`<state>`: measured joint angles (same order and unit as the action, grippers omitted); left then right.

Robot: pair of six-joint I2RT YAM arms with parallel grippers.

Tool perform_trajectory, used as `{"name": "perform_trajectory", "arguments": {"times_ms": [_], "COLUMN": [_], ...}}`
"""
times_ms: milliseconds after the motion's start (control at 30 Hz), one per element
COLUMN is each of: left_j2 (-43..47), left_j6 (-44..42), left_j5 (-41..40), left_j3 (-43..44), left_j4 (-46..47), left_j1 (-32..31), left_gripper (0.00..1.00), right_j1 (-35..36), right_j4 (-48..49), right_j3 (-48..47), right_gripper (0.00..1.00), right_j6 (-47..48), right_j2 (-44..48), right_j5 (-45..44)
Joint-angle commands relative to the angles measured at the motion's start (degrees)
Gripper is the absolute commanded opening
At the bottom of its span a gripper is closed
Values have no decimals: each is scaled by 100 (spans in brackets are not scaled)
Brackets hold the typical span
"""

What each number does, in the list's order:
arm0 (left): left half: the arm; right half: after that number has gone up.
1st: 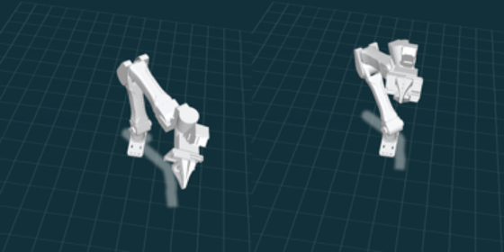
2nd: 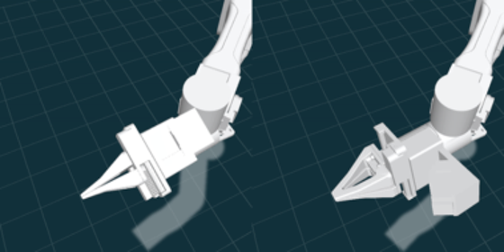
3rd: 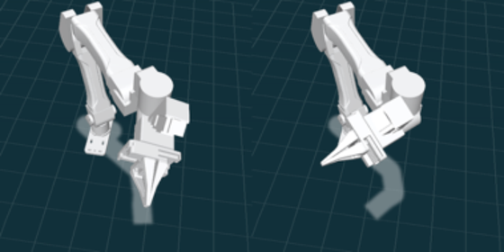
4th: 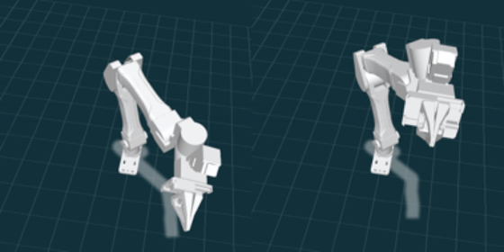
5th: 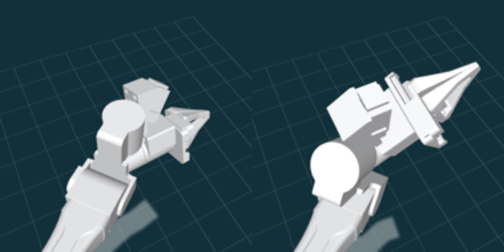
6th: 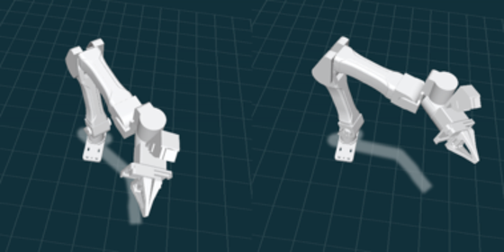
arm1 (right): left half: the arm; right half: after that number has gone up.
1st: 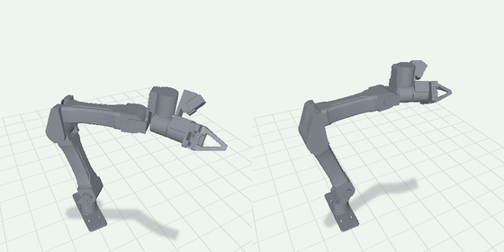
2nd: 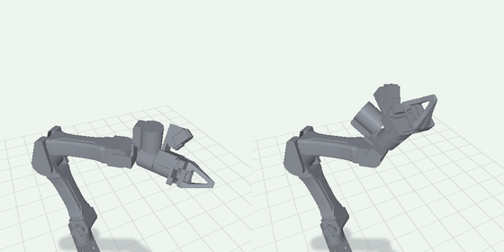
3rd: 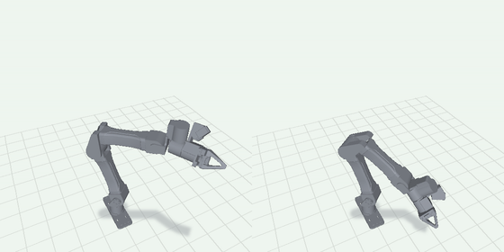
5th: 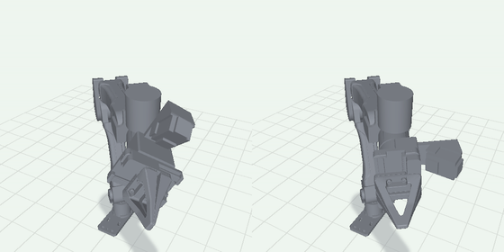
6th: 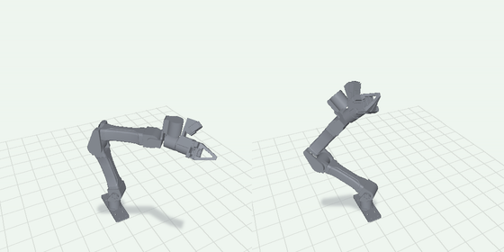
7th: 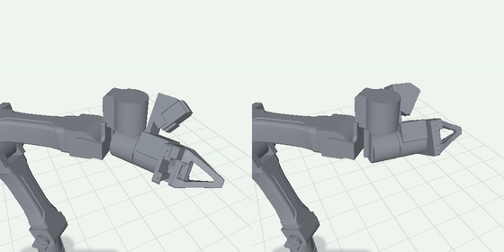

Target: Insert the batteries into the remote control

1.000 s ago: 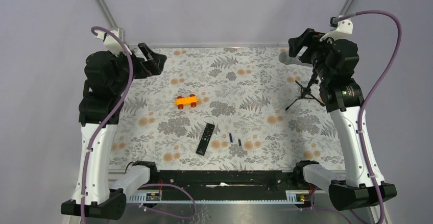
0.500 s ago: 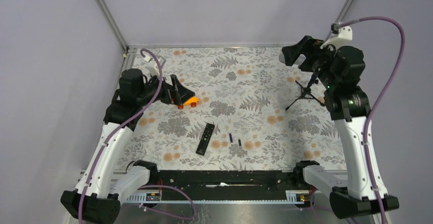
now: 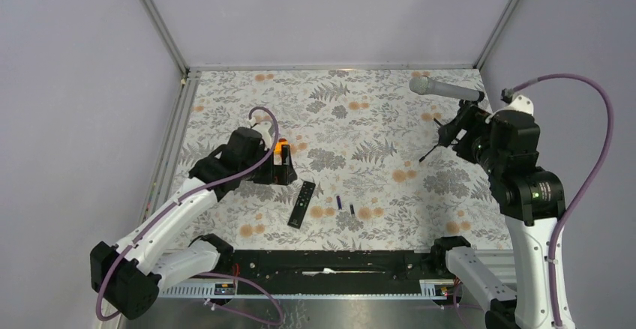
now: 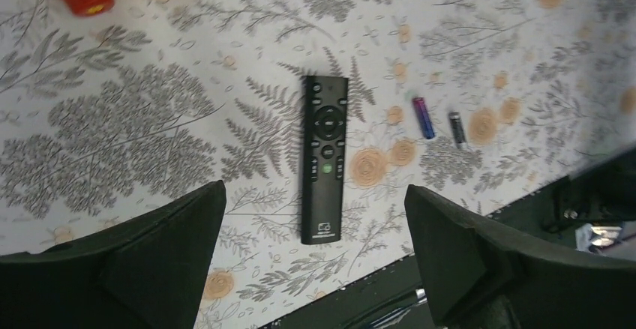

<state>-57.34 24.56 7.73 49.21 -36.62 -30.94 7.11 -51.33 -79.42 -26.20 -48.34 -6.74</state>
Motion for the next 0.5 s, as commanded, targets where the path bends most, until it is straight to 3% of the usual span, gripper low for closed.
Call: {"name": "perform_trajectory", "arguments": {"times_ms": [0,133,267,467], "left_j2": [10,-101,-209,-309], "left_j6": [377,525,682,535], "left_j5": [-855,-817,-852,-826], "left_j3": [-140,-365,-497,-484], "left_j4": [-31,72,206,309], "left_j1": [-127,-402,-606,-633], "left_gripper": [99,99,99,99], "right_j1": [-17,-17,-17,-106], "right_j4": [-1091,-774,478,2467], "right_j3": [585,1970,3470,4444], "right_gripper": [77,74,69,73], "right_j6": [-648,-1072,-1296,-1378], "right_j2": [223,533,757,-229], "right_j5": [-155,4,-323,-609]}}
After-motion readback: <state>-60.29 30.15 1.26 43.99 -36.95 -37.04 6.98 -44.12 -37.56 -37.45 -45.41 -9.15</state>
